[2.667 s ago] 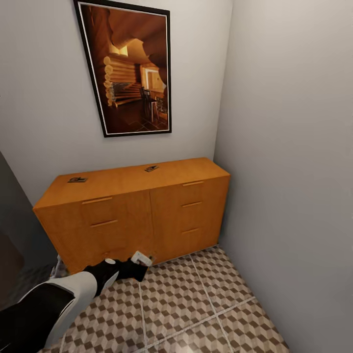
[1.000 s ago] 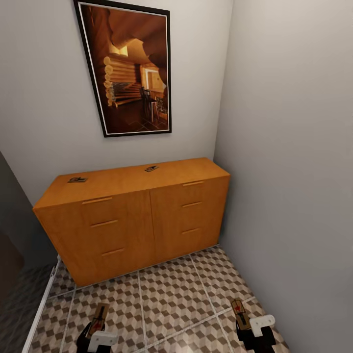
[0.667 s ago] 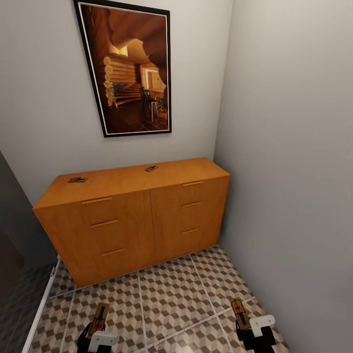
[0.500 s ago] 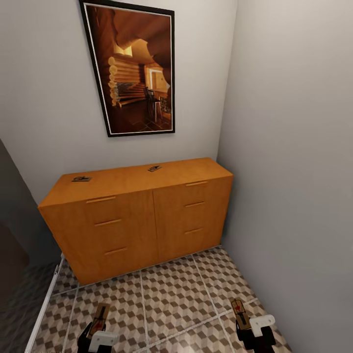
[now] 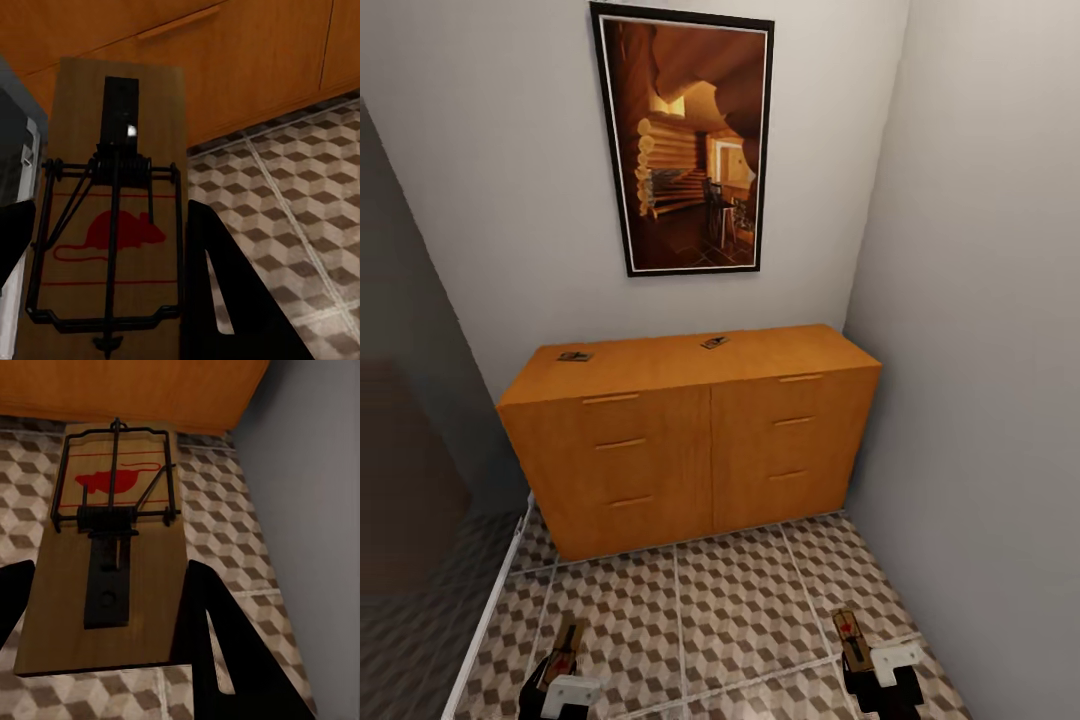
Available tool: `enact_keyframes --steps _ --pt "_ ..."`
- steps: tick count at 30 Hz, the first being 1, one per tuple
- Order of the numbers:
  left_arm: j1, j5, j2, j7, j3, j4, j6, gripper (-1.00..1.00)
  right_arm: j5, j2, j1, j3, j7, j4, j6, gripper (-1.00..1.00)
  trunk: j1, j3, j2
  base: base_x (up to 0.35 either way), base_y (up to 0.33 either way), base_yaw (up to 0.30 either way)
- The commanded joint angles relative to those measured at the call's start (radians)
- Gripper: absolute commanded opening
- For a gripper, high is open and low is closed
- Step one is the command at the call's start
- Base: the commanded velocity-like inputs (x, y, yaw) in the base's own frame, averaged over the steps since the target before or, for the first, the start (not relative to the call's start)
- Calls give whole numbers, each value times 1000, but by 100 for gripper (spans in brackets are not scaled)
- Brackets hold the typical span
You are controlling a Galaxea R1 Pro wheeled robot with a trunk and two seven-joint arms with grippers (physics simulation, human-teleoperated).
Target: Take the four mousetraps from the cabinet in the bathroom and place them on the bathroom floor. Make sure all four end up on the same floor surface, and ensure that at least two of them are either under or directly next to the same bathroom sink.
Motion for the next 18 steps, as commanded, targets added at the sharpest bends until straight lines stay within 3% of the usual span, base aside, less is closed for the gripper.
enact_keyframes --steps 1,7,18 --pt "-2 4 -1 3 -8 3 -4 -100 7 1 -1 -7 1 0 -5 -100 0 -1 -1 0 0 254" --pt "-2 4 -4 2 -8 3 -4 -100 6 0 -1 -8 1 -1 -5 -100 0 -1 -1 -73 0 254" --pt "-2 4 -8 2 -8 3 18 -100 6 1 -1 -7 1 0 -6 -100 0 -1 -1 -308 0 254"
